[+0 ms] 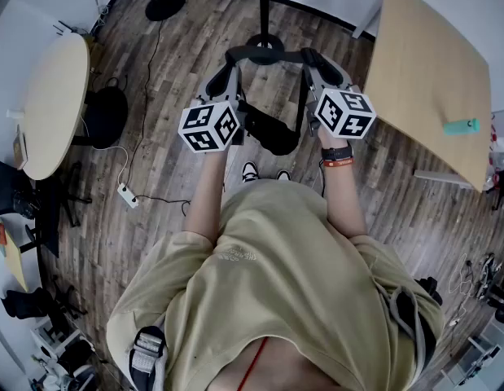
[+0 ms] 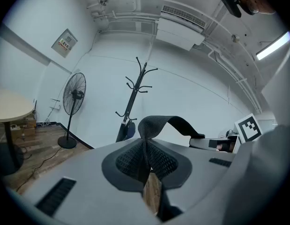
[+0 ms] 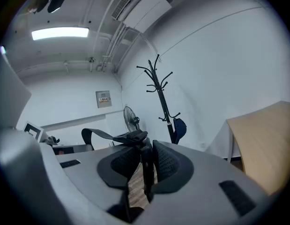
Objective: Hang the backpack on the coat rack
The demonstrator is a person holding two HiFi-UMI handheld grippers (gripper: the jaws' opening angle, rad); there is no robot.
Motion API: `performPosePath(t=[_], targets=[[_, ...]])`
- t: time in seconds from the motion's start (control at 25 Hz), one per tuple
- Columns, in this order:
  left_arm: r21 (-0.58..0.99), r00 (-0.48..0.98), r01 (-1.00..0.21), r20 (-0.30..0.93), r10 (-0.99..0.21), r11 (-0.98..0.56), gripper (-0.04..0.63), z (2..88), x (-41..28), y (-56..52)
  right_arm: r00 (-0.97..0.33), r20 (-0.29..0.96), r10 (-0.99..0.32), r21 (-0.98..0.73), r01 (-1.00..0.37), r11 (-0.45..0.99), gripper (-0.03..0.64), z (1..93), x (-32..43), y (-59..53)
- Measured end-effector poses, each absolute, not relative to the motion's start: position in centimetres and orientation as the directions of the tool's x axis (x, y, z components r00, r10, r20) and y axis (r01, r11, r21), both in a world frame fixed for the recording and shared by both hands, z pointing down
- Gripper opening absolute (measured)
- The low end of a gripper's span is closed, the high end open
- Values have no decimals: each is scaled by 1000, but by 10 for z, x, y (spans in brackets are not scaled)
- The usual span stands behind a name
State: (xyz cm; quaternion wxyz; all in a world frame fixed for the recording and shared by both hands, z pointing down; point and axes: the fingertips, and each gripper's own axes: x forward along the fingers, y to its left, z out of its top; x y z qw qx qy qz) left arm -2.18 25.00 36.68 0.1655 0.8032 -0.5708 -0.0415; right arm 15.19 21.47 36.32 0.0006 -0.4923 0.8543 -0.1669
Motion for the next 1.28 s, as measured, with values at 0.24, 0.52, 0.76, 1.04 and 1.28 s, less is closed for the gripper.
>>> performPosePath(t=[0.24,0.52,0.76,1.04,1.28], targets=[[319,365,-896,137,-921,-308,44,377,-52,240,-502,184,-845,-307,-846,436,91,376,121,208],[307,380,-894,131,-916,-327,41,383,-99,228,-500,197,-843,-311,-847,430,91,386,71,200],[273,400,-893,117,-909,-357,41,382,-128,204,-485,202,-851,-279,-861,425,92,388,33,178],[240,381,-908,136,-914,-343,41,389,-142,161,-471,198,-860,-270,-869,415,94,396,23,130],[222,365,-919,171,-915,-325,41,405,-142,107,-487,209,-848,-290,-859,422,95,410,21,72]])
